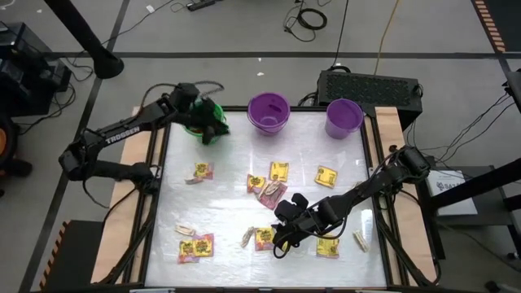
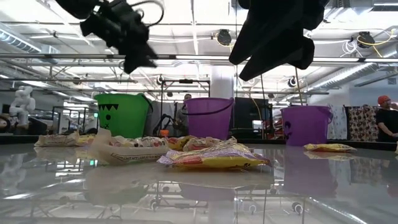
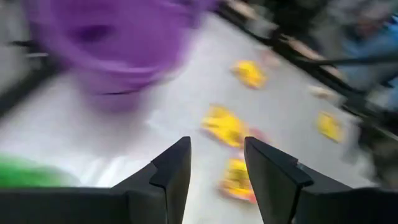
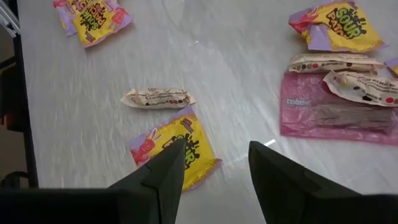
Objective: Sort candy by brand, put in halloween buckets
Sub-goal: Put the red candy pack in the green bucket, then put the yellow candy pack in the left purple bucket
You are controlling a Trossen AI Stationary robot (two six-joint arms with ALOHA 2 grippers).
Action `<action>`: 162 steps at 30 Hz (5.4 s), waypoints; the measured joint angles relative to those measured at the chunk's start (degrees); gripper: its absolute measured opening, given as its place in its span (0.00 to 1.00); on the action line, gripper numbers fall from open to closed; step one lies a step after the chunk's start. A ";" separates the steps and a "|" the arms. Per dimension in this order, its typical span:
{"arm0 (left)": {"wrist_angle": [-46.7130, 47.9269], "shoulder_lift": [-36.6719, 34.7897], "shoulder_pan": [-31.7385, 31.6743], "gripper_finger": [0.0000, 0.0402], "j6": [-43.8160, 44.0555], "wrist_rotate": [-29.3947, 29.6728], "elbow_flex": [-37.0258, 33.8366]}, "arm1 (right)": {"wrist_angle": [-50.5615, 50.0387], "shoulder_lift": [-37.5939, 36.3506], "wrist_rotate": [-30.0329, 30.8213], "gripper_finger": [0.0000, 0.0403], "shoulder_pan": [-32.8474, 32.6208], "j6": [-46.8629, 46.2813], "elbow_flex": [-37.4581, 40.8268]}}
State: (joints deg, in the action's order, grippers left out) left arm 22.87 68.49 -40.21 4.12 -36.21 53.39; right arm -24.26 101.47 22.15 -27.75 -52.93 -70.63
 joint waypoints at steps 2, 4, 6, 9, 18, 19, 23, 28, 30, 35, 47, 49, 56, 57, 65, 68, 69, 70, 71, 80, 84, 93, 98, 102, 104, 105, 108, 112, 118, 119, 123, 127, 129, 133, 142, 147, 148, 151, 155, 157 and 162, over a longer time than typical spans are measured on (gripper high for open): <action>-0.45 0.00 5.00 0.39 -0.13 -2.06 0.00 | -0.05 0.00 0.00 0.42 -0.09 0.00 0.00; -0.52 0.00 10.46 0.39 -0.61 -1.59 0.00 | -0.26 0.00 0.00 0.42 -0.09 0.01 0.00; -1.18 0.42 16.25 0.39 -2.22 1.94 0.00 | -0.64 0.00 0.00 0.42 -0.11 0.02 0.00; -1.98 2.29 25.08 0.39 -6.12 9.44 0.02 | -1.04 0.00 0.00 0.42 -0.11 0.34 0.00; -14.17 17.04 40.95 0.39 -9.14 20.87 0.02 | -1.37 0.00 0.02 0.42 -0.11 1.07 0.02; -16.84 18.86 41.98 0.39 -9.16 20.87 0.02 | -1.35 0.00 0.04 0.42 -0.11 0.82 0.02; -25.49 25.50 43.85 0.39 -9.14 22.96 0.02 | -1.33 0.00 0.02 0.42 -0.11 -1.05 0.02; -31.87 32.91 44.00 0.39 -11.69 23.58 0.02 | -1.05 0.00 0.02 0.42 -0.11 -2.54 0.02; -32.83 35.09 44.00 0.39 -13.97 23.63 0.02 | -0.54 0.00 0.02 0.42 -0.11 -2.56 0.02; -37.06 40.47 44.02 0.39 -16.66 23.63 0.06 | -0.37 0.00 -1.36 0.42 -0.39 -3.24 0.02; -37.81 45.48 44.08 0.37 -17.92 26.78 2.31 | -0.82 0.00 -4.52 0.42 -0.96 -3.41 0.02; -37.12 45.48 44.14 0.31 -16.92 26.76 2.35 | -0.83 0.00 -4.51 0.42 -0.96 -3.33 0.02; -34.55 45.51 44.16 0.02 -15.02 27.22 2.41 | -0.85 0.00 -4.52 0.42 -1.01 -3.21 0.02; -34.69 45.44 44.16 0.02 -14.69 27.21 2.38 | -0.85 0.00 -4.52 0.42 -0.99 -3.21 0.02; -32.45 38.55 44.04 0.01 -11.66 27.75 1.88 | -0.85 0.00 -4.50 0.42 -1.10 -3.21 0.02; -33.35 32.93 44.03 0.00 -11.47 27.42 2.05 | -0.89 0.00 -4.37 0.42 -1.14 -3.19 0.02; -33.81 31.15 44.05 0.00 -11.47 27.26 2.05 | -0.93 0.00 -4.31 0.42 -1.14 -3.17 0.02; -33.73 29.28 44.05 0.00 -11.45 27.23 2.05 | -0.86 0.00 -4.27 0.42 -1.11 -3.08 0.02; -33.57 27.26 43.98 0.00 -11.04 27.21 2.01 | -0.88 0.00 -4.26 0.42 -1.11 -2.95 0.02; -30.49 10.72 39.11 0.00 -4.51 36.95 2.10 | -0.98 0.00 -0.19 0.42 -1.14 0.42 0.02; -19.46 4.68 34.67 0.00 -4.49 45.45 2.19 | -0.88 0.00 3.38 0.42 -1.07 1.17 0.02; 9.46 -4.95 21.38 0.00 -4.63 60.04 2.16 | -0.35 0.00 5.16 0.42 0.85 1.15 0.02; 16.95 -7.56 14.55 0.00 -6.81 62.29 2.16 | 0.16 0.00 5.08 0.42 2.06 -3.47 0.02; 18.83 -7.45 9.54 0.00 -11.54 62.25 2.06 | 0.10 0.00 4.79 0.42 3.08 -11.49 0.02; 18.19 -7.50 7.52 0.00 -13.82 61.97 1.61 | 0.11 0.00 4.76 0.42 3.64 -12.28 0.02; 18.26 -7.48 6.60 0.00 -15.02 61.43 1.50 | 0.09 0.00 4.76 0.42 3.98 -12.25 0.02; 18.13 -7.50 4.08 0.00 -17.19 59.01 0.98 | 0.07 -0.13 4.72 0.42 5.56 -12.23 0.02; 17.91 -6.80 1.68 0.00 -16.54 56.62 0.05 | -2.63 -1.62 2.37 0.42 8.64 -11.31 0.02; 17.52 -4.79 0.77 0.03 -13.19 56.15 -0.17 | -15.51 -9.62 -0.85 0.42 15.49 -3.56 0.02; 17.48 -4.46 0.80 0.04 -11.85 56.16 -0.17 | -17.49 -11.01 -1.17 0.42 17.09 -1.90 0.02; 17.52 -3.43 0.81 0.09 -4.42 56.12 -0.17 | -21.38 -14.44 -4.00 0.42 25.38 7.47 0.02; 18.61 -3.46 0.96 0.17 2.10 55.83 -0.17 | -21.39 -13.59 -14.96 0.42 33.26 23.68 0.02; 18.65 -3.49 0.99 0.22 5.72 55.84 -0.17 | -21.13 -12.71 -17.74 0.42 35.91 31.36 0.02; 19.89 -3.84 1.01 0.33 11.53 54.20 -0.15 | -21.61 -10.85 -18.31 0.42 39.69 41.41 0.02; 17.10 -8.19 1.44 0.45 10.05 40.02 0.05 | -20.32 -3.93 -24.20 0.42 44.04 49.57 0.02; 13.06 -16.43 2.56 0.45 2.18 36.70 0.19 | -18.87 0.81 -24.31 0.42 44.25 49.15 0.02; 11.31 -17.85 2.65 0.45 1.35 35.52 0.07 | -18.08 1.69 -25.05 0.42 44.24 49.15 0.02; 5.09 -21.49 3.00 0.45 1.01 31.34 -1.21 | -15.12 3.98 -28.05 0.42 44.17 48.76 0.02; -1.14 -24.25 3.14 0.45 1.55 27.38 -4.77 | -11.49 6.59 -28.14 0.42 44.13 45.47 0.02; -1.91 -24.86 3.13 0.45 2.48 26.39 -5.94 | -10.72 8.02 -28.00 0.42 44.15 43.83 0.02; -2.48 -25.09 3.18 0.45 4.40 21.46 -8.62 | -9.92 10.70 -28.02 0.42 43.63 40.51 -0.25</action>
State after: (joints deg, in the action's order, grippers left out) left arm 20.38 43.40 -37.04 8.52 -14.75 44.77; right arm -34.17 112.17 -5.87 15.88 -12.42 -70.88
